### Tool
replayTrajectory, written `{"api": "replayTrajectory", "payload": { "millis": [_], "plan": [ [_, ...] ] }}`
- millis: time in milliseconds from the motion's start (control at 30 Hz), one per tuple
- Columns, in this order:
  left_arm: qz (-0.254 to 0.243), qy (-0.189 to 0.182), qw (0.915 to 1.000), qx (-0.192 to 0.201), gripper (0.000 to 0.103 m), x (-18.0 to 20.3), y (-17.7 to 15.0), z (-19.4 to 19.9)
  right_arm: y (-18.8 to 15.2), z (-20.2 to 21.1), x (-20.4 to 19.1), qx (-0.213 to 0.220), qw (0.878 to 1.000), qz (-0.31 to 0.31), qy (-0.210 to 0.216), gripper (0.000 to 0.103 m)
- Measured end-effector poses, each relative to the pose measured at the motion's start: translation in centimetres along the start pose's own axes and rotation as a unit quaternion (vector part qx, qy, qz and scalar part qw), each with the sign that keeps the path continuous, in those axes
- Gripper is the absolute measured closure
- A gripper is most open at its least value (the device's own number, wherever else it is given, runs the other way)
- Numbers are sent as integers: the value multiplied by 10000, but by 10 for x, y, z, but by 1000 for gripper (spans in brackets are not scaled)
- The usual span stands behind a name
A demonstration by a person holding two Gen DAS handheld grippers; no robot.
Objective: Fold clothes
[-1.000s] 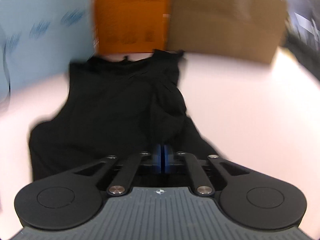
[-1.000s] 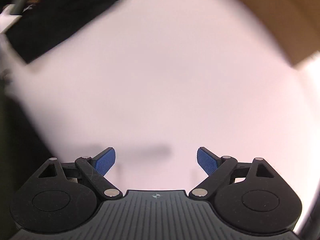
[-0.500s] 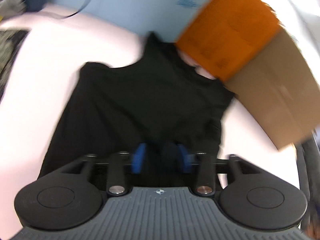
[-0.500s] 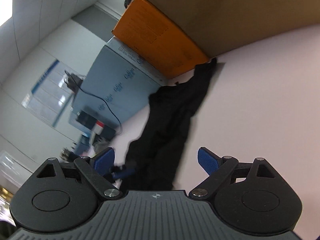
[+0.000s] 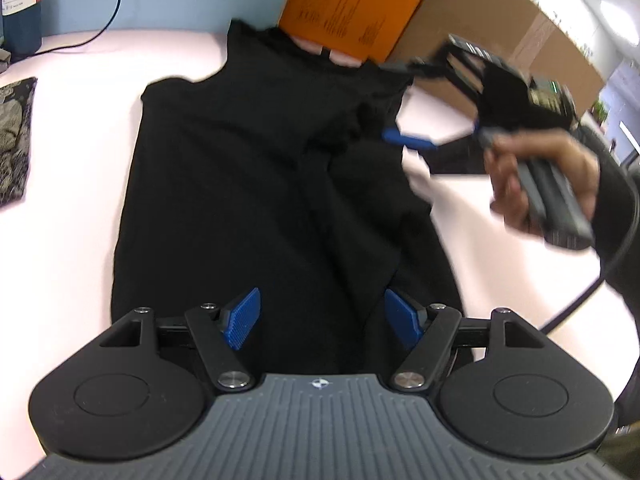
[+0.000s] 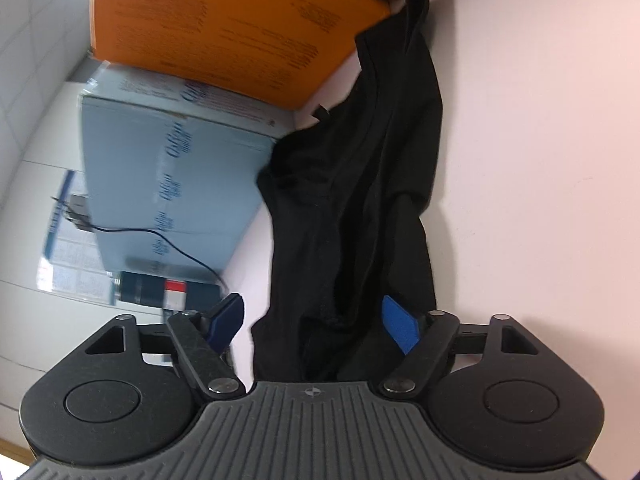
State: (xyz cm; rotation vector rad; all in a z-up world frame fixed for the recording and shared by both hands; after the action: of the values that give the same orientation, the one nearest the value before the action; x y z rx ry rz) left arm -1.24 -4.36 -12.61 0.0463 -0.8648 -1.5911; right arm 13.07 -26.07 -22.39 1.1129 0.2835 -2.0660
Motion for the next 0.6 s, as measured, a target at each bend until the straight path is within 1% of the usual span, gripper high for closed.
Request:
{"api": "replayTrajectory", "payload": {
  "millis": [33,67,100,133,200,267,333,400,467,500,533,600],
  "plan": [
    [-79,-12,9999,-86,41,2,-5,-2,0,-3,0,-31,10000,28,-67,46],
    [-192,-55,9996,-177,61,5,-9,-2,-2,-4,1,-81,9998,77,-135,71],
    [-313,-135,9990,-272,76,10,-13,-4,-3,-6,2,-136,9996,142,-203,94],
    [-448,-266,9979,-372,103,16,-16,-5,-3,-5,2,-148,9994,197,-263,95],
    [-650,-641,9948,-444,103,34,-17,-4,-2,7,-1,-142,9990,358,-237,96],
    [-845,-1104,9894,-426,103,54,-13,-1,3,26,-8,-132,9974,676,-220,96],
    [-1015,-1485,9828,-409,103,73,-6,3,12,50,-11,-84,9944,1002,-312,96],
    [-1154,-1916,9738,-397,103,94,2,6,23,76,-8,-14,9894,1344,-548,96],
    [-1310,-2298,9634,-435,103,116,8,7,36,100,2,47,9811,1667,-978,96],
    [-1416,-2446,9580,-481,103,128,9,6,42,110,10,73,9727,1915,-1307,96],
    [-1516,-2557,9533,-533,103,139,9,5,47,117,19,85,9618,2188,-1646,96],
    [-1703,-2695,9458,-628,102,156,6,-2,57,125,43,87,9303,2768,-2406,96]
  ]
}}
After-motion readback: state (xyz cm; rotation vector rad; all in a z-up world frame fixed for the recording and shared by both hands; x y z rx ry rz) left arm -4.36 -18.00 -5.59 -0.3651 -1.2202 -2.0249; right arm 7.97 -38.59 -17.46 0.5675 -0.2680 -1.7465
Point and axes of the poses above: each gripper's, at about its wrist camera, not at the fingertips, and z roughly against the way its jaws point, x to its right, y to its top, the point moved 10 cm from there along -z, roughly the way its jaws point, and after that the axes turned 8 degrees about -y, right-handed, at the moved point
